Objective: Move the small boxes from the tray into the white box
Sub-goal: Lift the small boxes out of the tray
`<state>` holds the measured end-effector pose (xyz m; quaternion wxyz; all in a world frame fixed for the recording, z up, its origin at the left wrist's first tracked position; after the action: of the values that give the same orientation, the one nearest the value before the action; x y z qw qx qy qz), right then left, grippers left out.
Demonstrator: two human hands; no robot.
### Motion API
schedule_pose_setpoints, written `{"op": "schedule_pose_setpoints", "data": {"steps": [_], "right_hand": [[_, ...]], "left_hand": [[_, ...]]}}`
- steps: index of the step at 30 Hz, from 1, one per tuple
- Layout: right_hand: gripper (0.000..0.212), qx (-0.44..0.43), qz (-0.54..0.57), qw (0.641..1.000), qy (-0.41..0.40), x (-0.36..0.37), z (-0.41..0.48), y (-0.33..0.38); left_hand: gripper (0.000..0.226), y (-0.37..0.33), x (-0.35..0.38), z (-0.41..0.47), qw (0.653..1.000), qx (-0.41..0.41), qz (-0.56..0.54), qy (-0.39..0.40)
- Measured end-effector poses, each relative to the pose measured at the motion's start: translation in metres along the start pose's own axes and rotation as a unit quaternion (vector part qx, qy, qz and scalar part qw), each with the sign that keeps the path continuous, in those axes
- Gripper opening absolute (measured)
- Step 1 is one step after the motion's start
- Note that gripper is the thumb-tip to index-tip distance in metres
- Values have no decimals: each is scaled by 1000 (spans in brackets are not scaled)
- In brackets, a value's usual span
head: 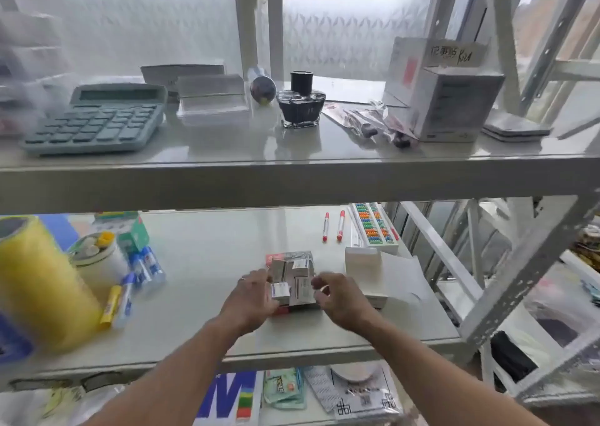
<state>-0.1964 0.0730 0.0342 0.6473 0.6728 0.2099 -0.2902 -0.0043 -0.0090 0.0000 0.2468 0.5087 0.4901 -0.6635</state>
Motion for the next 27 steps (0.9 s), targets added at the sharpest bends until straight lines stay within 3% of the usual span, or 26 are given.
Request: {"op": "schedule_pose_setpoints", "data": {"steps": [5, 10, 15, 24, 27], "right_hand": [[29, 25, -48, 998, 15, 9, 56, -4], [40, 52, -113, 990, 62, 23, 94, -23], [21, 58, -121, 989, 65, 32, 106, -34], [20, -1, -137, 988, 72, 37, 120, -40], [23, -58, -147, 986, 57, 34, 119, -38]], "left_hand": [[49, -3, 8, 19, 997, -6, 20, 78], [40, -3, 14, 30, 995, -9, 19, 94], [26, 0, 19, 31, 995, -20, 12, 97], [23, -1, 20, 29, 996, -26, 2, 90], [25, -4, 18, 28, 996, -33, -10, 79]]}}
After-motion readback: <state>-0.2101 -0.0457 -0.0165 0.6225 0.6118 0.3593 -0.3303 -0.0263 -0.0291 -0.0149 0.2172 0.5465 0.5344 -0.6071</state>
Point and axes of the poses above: each hand's wrist, its own z-axis towards the middle knuckle, its own x-axis out of the palm, y = z × x, the point moved 1 cm from there along z, towards the middle knuckle, and after that the axes turned 7 degrees about z, right-handed, at the moved point
